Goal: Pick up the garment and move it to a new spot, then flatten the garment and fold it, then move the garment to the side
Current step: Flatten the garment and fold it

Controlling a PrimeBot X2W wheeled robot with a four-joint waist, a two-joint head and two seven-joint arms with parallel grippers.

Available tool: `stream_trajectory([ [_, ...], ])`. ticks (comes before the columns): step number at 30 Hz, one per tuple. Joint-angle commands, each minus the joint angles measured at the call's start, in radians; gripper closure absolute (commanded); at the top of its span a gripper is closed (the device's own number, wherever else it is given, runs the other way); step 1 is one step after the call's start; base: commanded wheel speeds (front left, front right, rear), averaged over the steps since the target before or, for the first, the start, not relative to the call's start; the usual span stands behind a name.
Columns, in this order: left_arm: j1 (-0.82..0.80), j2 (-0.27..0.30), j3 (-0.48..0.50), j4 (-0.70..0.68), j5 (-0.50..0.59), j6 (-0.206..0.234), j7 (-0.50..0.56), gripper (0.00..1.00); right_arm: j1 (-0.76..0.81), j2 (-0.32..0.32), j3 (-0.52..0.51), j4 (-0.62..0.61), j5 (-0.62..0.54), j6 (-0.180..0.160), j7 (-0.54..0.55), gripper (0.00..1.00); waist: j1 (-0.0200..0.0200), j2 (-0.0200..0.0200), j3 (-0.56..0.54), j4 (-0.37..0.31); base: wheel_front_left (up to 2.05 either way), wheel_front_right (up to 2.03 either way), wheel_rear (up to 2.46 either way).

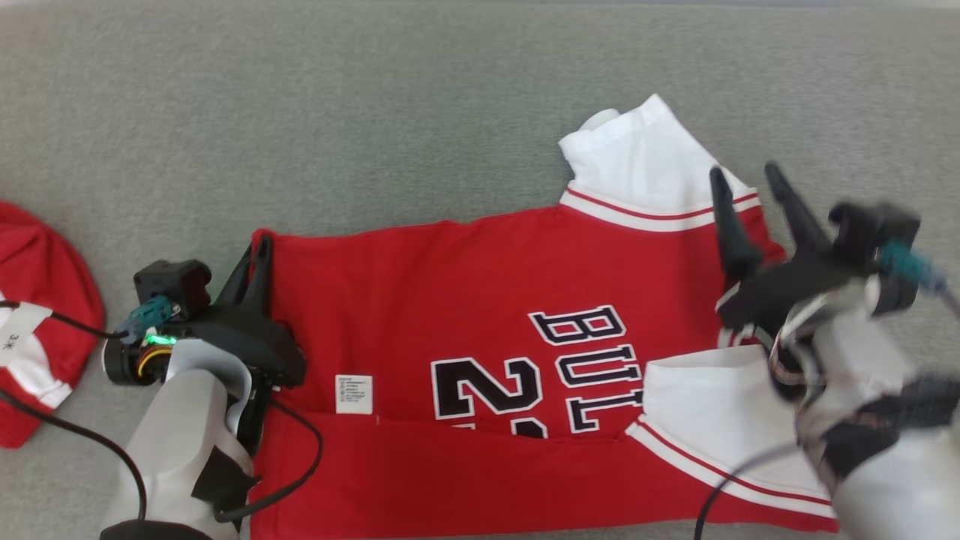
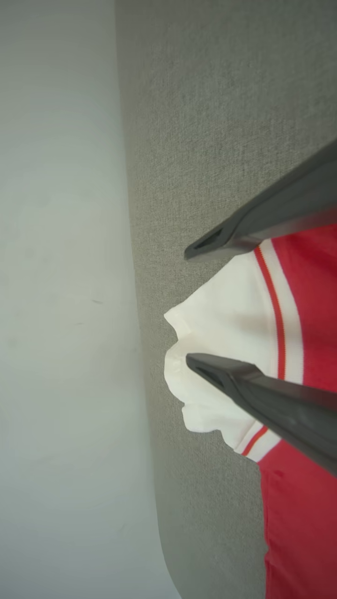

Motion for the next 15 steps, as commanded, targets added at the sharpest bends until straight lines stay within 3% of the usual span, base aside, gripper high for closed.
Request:
stream_trajectory([
  [1,-0.003,0.002,-0.004,-0.005,0.009,-0.004,-0.001,1.00,-0.027,-0.009,0.004,0.005,0.008,-0.001,0.009,0.00,-0.0002,-0.0002,0.015,0.021,0.00,0.00,0.00],
  [6,0.001,-0.005,-0.046,-0.069,-0.005,-0.016,-0.001,1.00,-0.185,-0.041,0.061,0.129,0.078,-0.001,0.118,0.00,-0.0002,-0.0002,0.038,0.075,0.00,0.00,0.00],
  [10,0.009,-0.007,-0.127,-0.111,-0.081,-0.020,-0.001,1.00,-0.297,-0.072,0.110,0.219,0.122,-0.001,0.219,0.00,-0.0002,-0.0002,0.056,0.120,0.00,0.00,0.00],
  [15,0.016,-0.007,-0.220,-0.154,-0.162,0.008,-0.001,1.00,-0.385,-0.101,0.151,0.320,0.140,-0.001,0.281,0.00,-0.0002,-0.0002,0.077,0.162,0.00,0.00,0.00],
])
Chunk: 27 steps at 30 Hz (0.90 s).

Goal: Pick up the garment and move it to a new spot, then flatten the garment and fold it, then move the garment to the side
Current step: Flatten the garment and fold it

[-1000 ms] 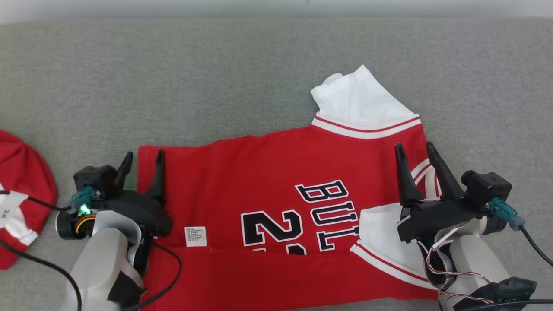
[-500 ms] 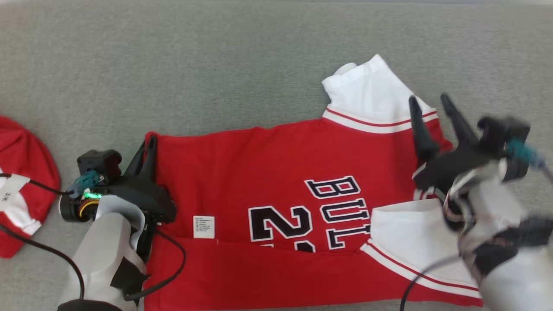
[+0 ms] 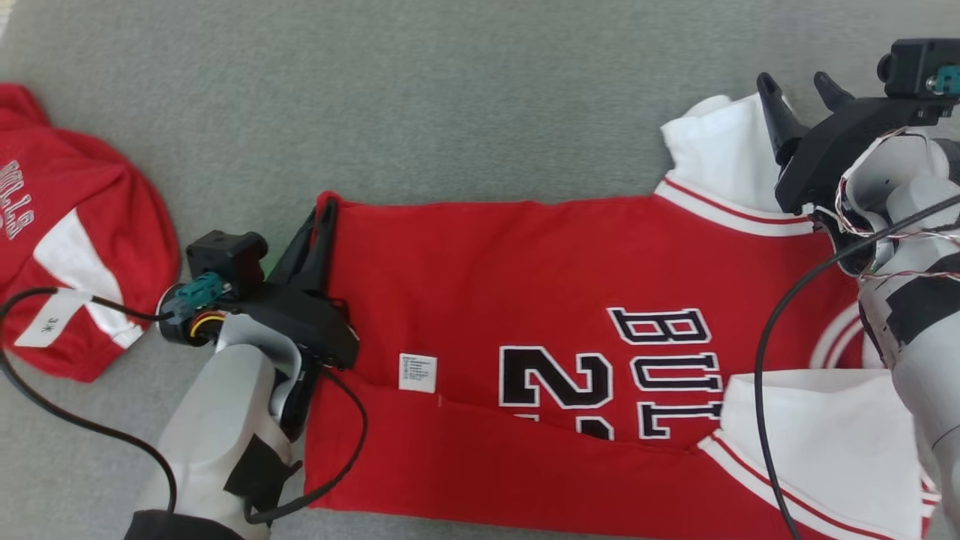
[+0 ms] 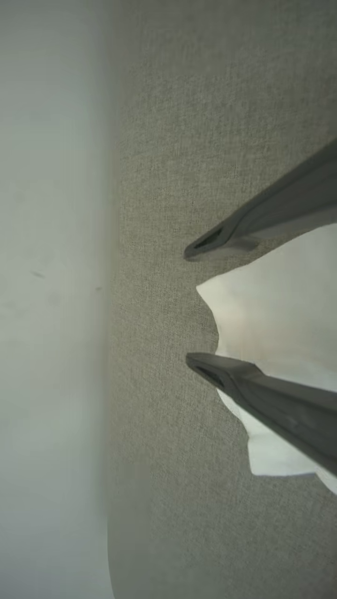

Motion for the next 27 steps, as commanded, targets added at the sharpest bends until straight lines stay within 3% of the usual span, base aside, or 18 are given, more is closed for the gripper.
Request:
stream_trajectory([
  [1,0.014,0.000,-0.022,-0.010,-0.021,0.010,-0.001,1.00,-0.020,-0.005,0.012,0.029,0.004,-0.001,0.004,0.00,-0.0001,-0.0001,0.028,0.037,0.00,0.00,0.00],
  [7,0.012,0.000,-0.073,-0.040,-0.060,0.041,-0.001,1.00,-0.046,0.003,0.033,0.121,0.021,-0.001,0.004,0.00,-0.0001,-0.0001,0.042,0.048,0.00,0.00,0.00],
  [17,-0.006,-0.001,-0.091,-0.046,-0.057,0.049,-0.001,1.00,-0.074,0.018,0.053,0.235,0.031,-0.001,-0.028,0.00,-0.0001,-0.0001,0.059,0.035,0.00,0.00,0.00],
  [18,-0.007,-0.001,-0.092,-0.046,-0.057,0.048,-0.001,1.00,-0.075,0.023,0.059,0.241,0.035,-0.001,-0.020,0.09,-0.0001,-0.0001,0.061,0.036,0.00,0.00,0.00],
  [19,-0.008,-0.001,-0.092,-0.046,-0.057,0.047,-0.001,1.00,-0.077,0.026,0.064,0.245,0.038,-0.001,-0.020,0.61,-0.0001,-0.0001,0.061,0.035,0.00,0.00,0.00],
  [20,-0.009,-0.001,-0.091,-0.047,-0.057,0.046,-0.001,1.00,-0.079,0.028,0.068,0.243,0.037,-0.001,-0.032,0.88,-0.0001,-0.0001,0.062,0.035,0.00,0.00,0.00],
  [21,-0.008,-0.001,-0.090,-0.047,-0.057,0.046,-0.001,1.00,-0.083,0.028,0.070,0.242,0.039,-0.001,-0.041,1.00,-0.0001,-0.0001,0.062,0.034,0.00,0.00,0.00],
  [27,0.018,0.000,-0.055,-0.062,-0.050,0.047,-0.001,1.00,-0.094,0.021,0.094,0.233,0.055,-0.001,-0.095,1.00,-0.0001,-0.0001,0.033,0.018,0.00,0.00,0.00],
])
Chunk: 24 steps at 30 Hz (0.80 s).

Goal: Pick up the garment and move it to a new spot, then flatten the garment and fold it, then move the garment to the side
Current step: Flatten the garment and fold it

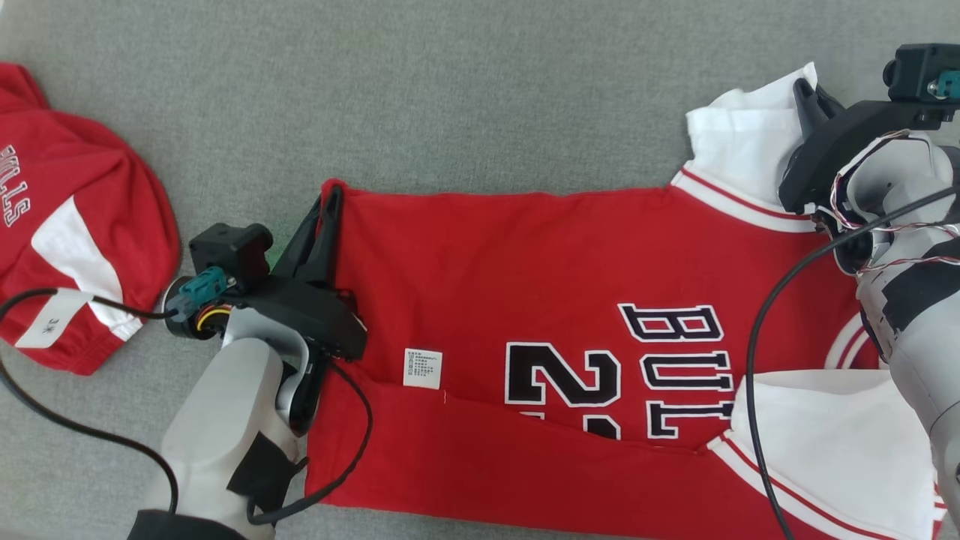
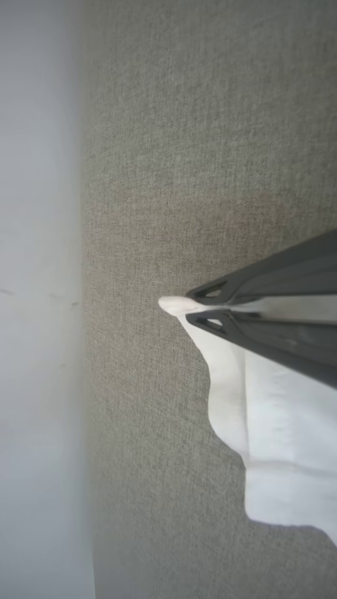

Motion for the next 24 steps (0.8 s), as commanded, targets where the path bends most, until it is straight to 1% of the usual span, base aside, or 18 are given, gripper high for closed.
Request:
stream_trajectory([
  [1,0.024,0.001,0.009,-0.002,0.006,-0.004,-0.001,1.00,0.011,0.003,0.006,-0.006,0.009,-0.001,-0.012,1.00,0.0000,-0.0001,-0.019,-0.012,0.00,0.00,0.00],
  [5,0.044,0.001,0.039,-0.015,0.022,-0.009,-0.001,1.00,0.038,0.006,0.016,-0.038,0.054,-0.001,-0.050,1.00,0.0000,-0.0001,-0.058,-0.035,0.00,0.00,0.00],
  [9,0.073,0.001,0.068,-0.018,0.038,-0.014,-0.001,1.00,0.090,-0.008,0.044,-0.102,0.107,-0.001,-0.079,1.00,0.0000,-0.0001,-0.104,-0.061,0.00,0.00,0.00],
  [16,0.131,0.001,0.116,-0.039,0.066,-0.031,-0.001,1.00,0.220,-0.063,0.098,-0.245,0.215,-0.001,-0.122,1.00,0.0000,-0.0001,-0.175,-0.096,0.00,0.00,0.00],
  [18,0.163,0.001,0.131,-0.051,0.077,-0.034,-0.001,1.00,0.288,-0.087,0.120,-0.302,0.258,-0.001,-0.138,1.00,0.0000,-0.0001,-0.203,-0.105,0.00,0.00,0.00],
  [24,0.233,0.001,0.145,-0.074,0.096,-0.052,-0.001,1.00,0.434,-0.124,0.148,-0.405,0.337,-0.001,-0.166,1.00,0.0000,-0.0001,-0.261,-0.112,0.00,0.00,0.00],
])
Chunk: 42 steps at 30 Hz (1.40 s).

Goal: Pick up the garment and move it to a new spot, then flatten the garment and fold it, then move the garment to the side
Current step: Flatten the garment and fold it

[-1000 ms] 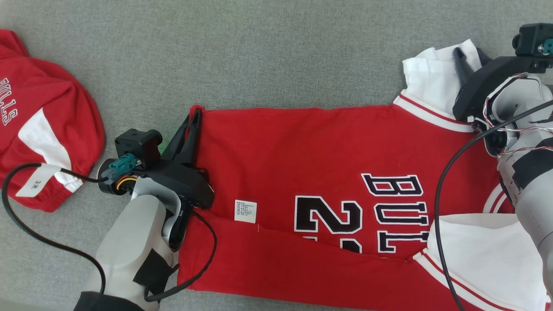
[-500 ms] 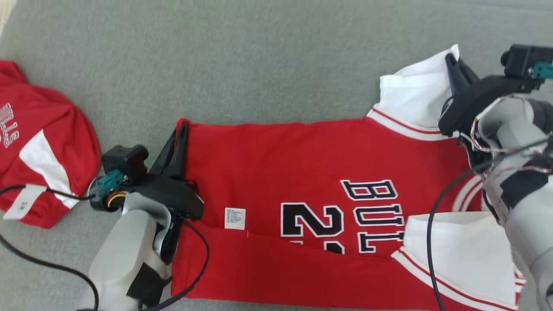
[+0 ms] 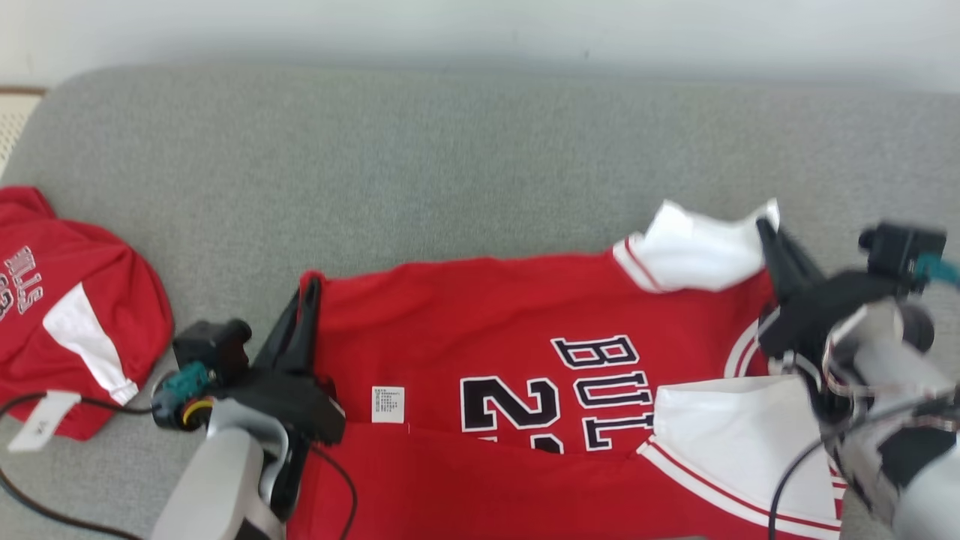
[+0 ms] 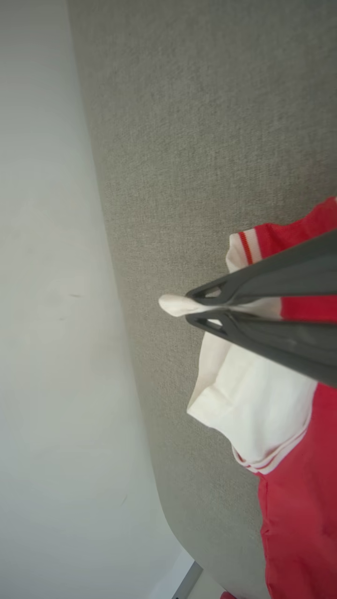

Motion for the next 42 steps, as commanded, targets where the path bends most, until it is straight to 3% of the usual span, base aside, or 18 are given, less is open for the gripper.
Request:
stream_trajectory([
  [1,0.034,0.001,0.003,-0.003,0.015,-0.004,-0.001,1.00,0.041,-0.012,0.008,-0.019,0.014,-0.001,-0.008,1.00,0.0001,0.0000,-0.042,-0.012,0.00,0.00,0.00],
  [23,0.310,0.001,0.099,-0.094,0.060,-0.035,-0.001,1.00,0.403,-0.023,-0.045,-0.229,0.115,-0.001,-0.057,1.00,0.0001,0.0000,-0.138,-0.055,0.00,0.00,0.00],
  [39,0.351,0.001,0.117,-0.077,0.055,-0.035,-0.001,1.00,0.484,-0.008,-0.070,-0.261,0.122,-0.001,-0.058,1.00,0.0001,0.0000,-0.145,-0.078,0.00,0.00,0.00],
  [40,0.352,0.001,0.123,-0.074,0.058,-0.035,-0.001,0.96,0.489,-0.006,-0.070,-0.260,0.128,-0.001,-0.057,1.00,0.0001,0.0000,-0.147,-0.079,0.00,0.00,0.00],
  [41,0.357,0.002,0.133,-0.072,0.061,-0.035,-0.001,0.59,0.495,-0.005,-0.070,-0.256,0.134,-0.001,-0.051,0.64,0.0001,0.0000,-0.148,-0.080,0.00,0.00,0.00],
  [42,0.362,0.001,0.145,-0.069,0.064,-0.034,-0.001,0.00,0.496,-0.005,-0.069,-0.256,0.135,-0.001,-0.050,0.00,0.0001,0.0000,-0.150,-0.081,0.00,0.00,0.00],
])
